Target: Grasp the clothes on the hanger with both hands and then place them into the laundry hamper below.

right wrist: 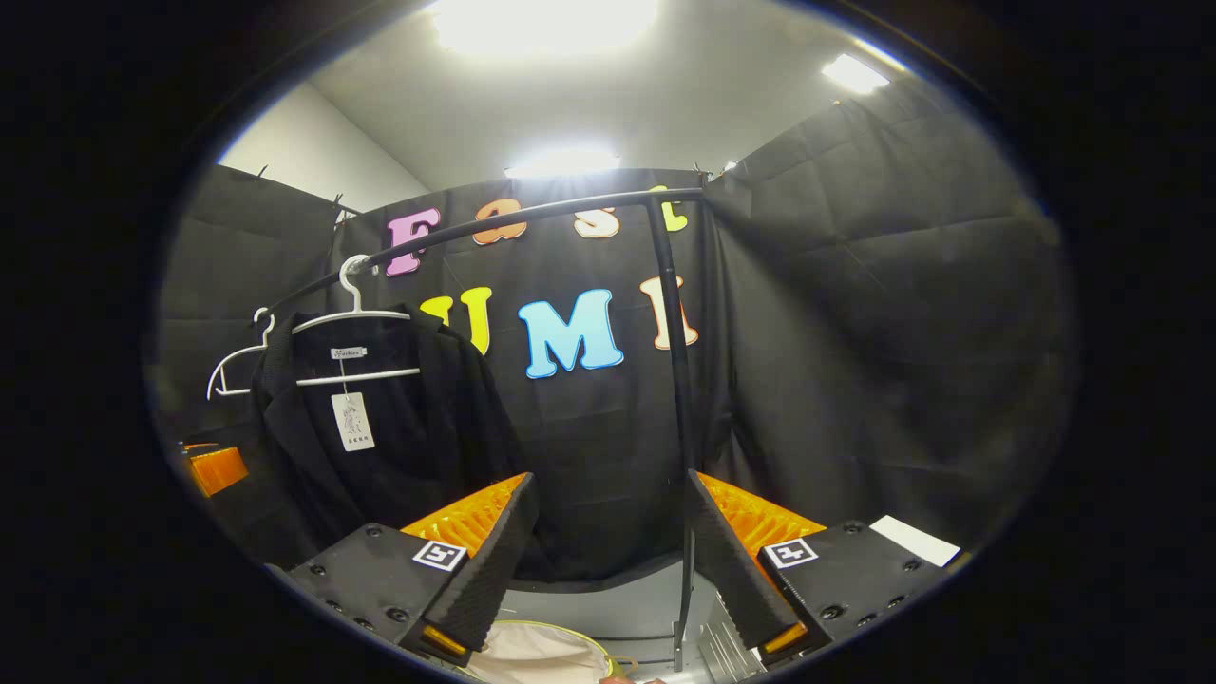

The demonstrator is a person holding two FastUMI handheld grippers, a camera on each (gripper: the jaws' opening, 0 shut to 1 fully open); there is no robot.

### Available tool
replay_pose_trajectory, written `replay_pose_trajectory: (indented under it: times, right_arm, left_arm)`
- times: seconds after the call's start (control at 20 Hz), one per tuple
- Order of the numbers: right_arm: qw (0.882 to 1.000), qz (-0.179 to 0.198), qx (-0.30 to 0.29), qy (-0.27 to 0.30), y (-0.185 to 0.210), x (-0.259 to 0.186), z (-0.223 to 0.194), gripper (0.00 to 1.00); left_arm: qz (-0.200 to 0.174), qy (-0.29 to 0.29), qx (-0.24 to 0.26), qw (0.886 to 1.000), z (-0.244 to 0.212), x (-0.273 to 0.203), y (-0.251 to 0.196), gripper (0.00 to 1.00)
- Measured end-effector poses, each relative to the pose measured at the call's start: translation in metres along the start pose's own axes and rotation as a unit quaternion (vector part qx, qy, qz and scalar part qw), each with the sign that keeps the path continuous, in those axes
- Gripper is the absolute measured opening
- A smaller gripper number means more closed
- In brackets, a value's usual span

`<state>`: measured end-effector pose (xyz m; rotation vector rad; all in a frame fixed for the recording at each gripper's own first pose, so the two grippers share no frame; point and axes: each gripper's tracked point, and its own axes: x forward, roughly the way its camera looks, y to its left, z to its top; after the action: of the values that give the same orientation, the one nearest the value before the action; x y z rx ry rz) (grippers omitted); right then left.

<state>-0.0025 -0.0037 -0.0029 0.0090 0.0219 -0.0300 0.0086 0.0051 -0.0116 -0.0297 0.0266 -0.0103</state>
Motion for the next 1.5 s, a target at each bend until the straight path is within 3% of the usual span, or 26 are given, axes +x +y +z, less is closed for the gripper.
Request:
replay_pose_trajectory:
  times: [0.4, 0.75, 1.15, 1.4, 1.45, 1.5]
  right_arm:
    - [1.0, -0.01, 0.003, 0.022, 0.007, 0.005, -0.003, 0.98]
    - [1.0, 0.003, 0.0, 0.03, 0.03, 0.014, 0.005, 0.98]
    - [0.997, 0.071, 0.012, 0.018, 0.087, 0.058, 0.024, 0.97]
    - [0.99, 0.135, 0.028, 0.019, 0.13, 0.108, 0.027, 0.98]
    - [0.989, 0.146, 0.027, 0.021, 0.137, 0.119, 0.027, 0.93]
    - [0.987, 0.155, 0.025, 0.022, 0.143, 0.13, 0.028, 0.98]
  left_arm:
    - [-0.01, 0.013, -0.011, 1.0, -0.015, 0.023, 0.007, 0.94]
    - [-0.007, 0.02, -0.03, 0.999, -0.012, 0.025, 0.017, 0.94]
    - [0.037, 0.01, -0.031, 0.999, 0.009, 0.04, 0.038, 0.94]
    - [0.093, -0.001, -0.022, 0.995, 0.029, 0.059, 0.055, 0.94]
    - [0.103, -0.004, -0.022, 0.994, 0.033, 0.065, 0.056, 0.94]
    - [0.11, -0.006, -0.022, 0.994, 0.036, 0.073, 0.055, 0.94]
